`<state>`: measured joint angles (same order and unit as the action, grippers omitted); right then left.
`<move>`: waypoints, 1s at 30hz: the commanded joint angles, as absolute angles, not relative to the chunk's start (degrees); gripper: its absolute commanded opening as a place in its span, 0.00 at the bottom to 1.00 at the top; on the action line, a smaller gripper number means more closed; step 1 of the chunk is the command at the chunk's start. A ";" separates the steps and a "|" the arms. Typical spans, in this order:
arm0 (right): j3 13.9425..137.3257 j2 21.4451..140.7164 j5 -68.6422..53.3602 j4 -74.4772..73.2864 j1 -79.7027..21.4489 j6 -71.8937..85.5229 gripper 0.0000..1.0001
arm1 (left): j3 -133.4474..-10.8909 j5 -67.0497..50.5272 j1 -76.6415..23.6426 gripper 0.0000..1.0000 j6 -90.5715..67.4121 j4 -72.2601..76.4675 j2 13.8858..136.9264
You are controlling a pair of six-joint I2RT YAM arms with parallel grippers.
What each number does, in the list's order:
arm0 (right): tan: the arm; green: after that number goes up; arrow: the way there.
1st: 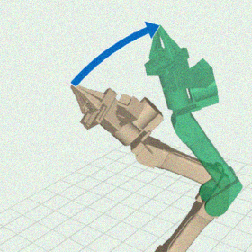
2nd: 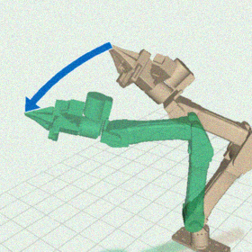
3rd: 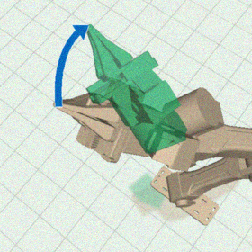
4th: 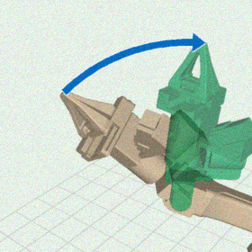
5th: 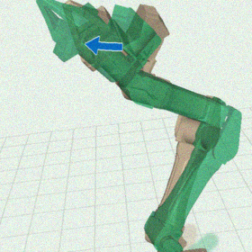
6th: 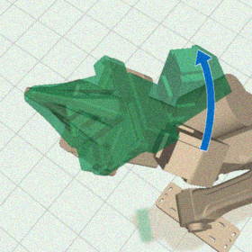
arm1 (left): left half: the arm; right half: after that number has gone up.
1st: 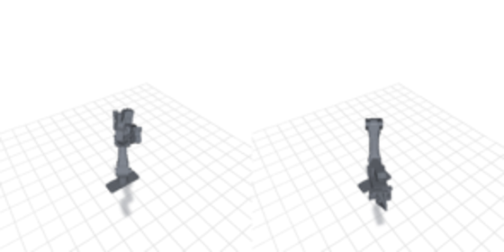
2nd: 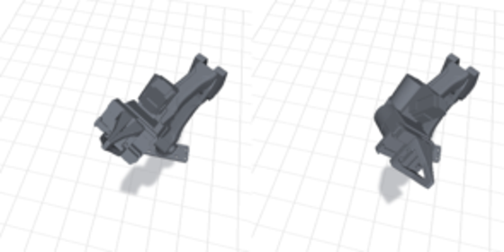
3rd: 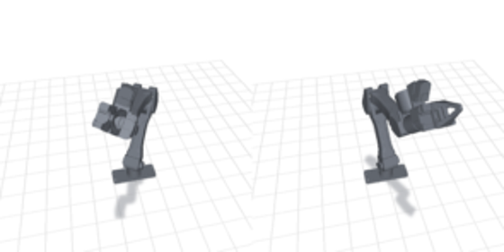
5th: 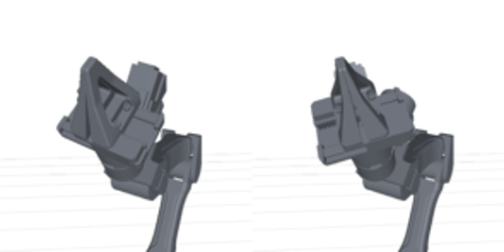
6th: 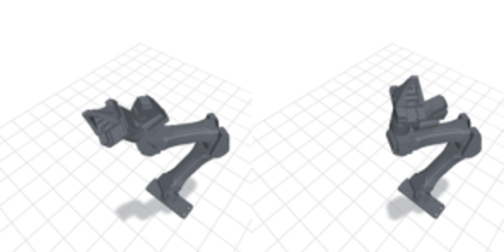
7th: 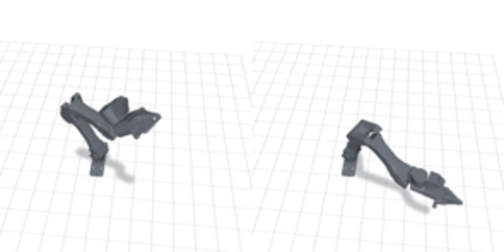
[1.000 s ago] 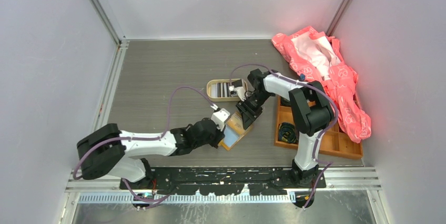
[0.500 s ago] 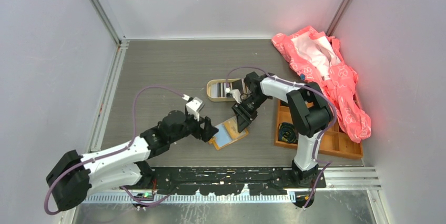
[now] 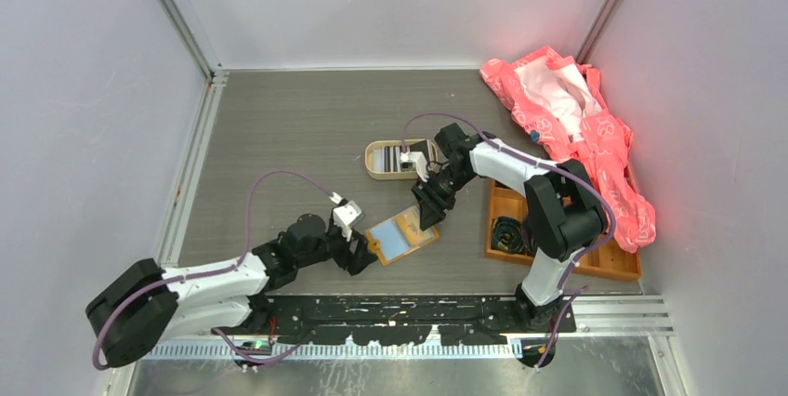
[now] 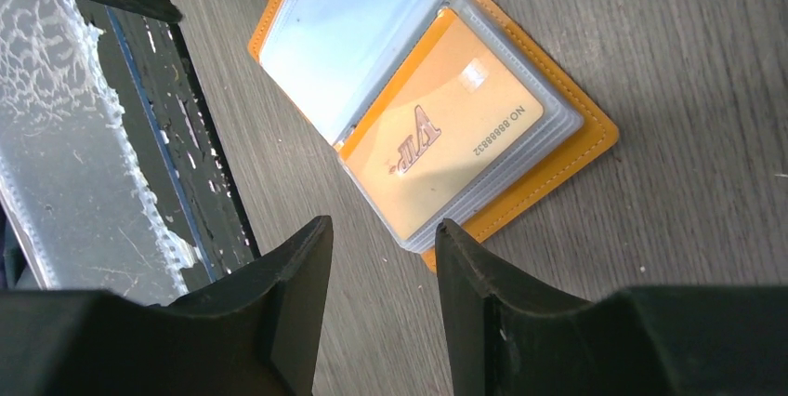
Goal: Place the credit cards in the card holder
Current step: Close the card holder at the center of the board.
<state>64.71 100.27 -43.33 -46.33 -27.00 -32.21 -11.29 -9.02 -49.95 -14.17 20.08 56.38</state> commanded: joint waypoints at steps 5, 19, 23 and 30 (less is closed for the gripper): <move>65.65 99.47 -43.18 -46.03 -27.51 -34.01 0.51 | -14.76 -12.95 -50.01 0.66 -8.61 33.00 67.89; 66.38 99.24 -31.38 -43.16 -27.47 -28.58 0.50 | -19.31 -13.08 -50.05 0.00 -8.23 26.97 67.27; 67.93 101.21 -23.37 -42.63 -27.62 -24.60 0.41 | -20.53 -13.58 -50.05 0.00 -6.69 24.05 61.88; 69.56 104.67 -20.42 -43.22 -30.78 -21.09 0.25 | -22.77 -16.31 -50.01 0.00 -5.49 26.63 60.91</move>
<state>66.89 103.53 -23.38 -43.70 -28.49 -24.99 -19.73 -14.04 -49.95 -7.51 23.64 60.64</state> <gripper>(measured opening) 0.262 0.030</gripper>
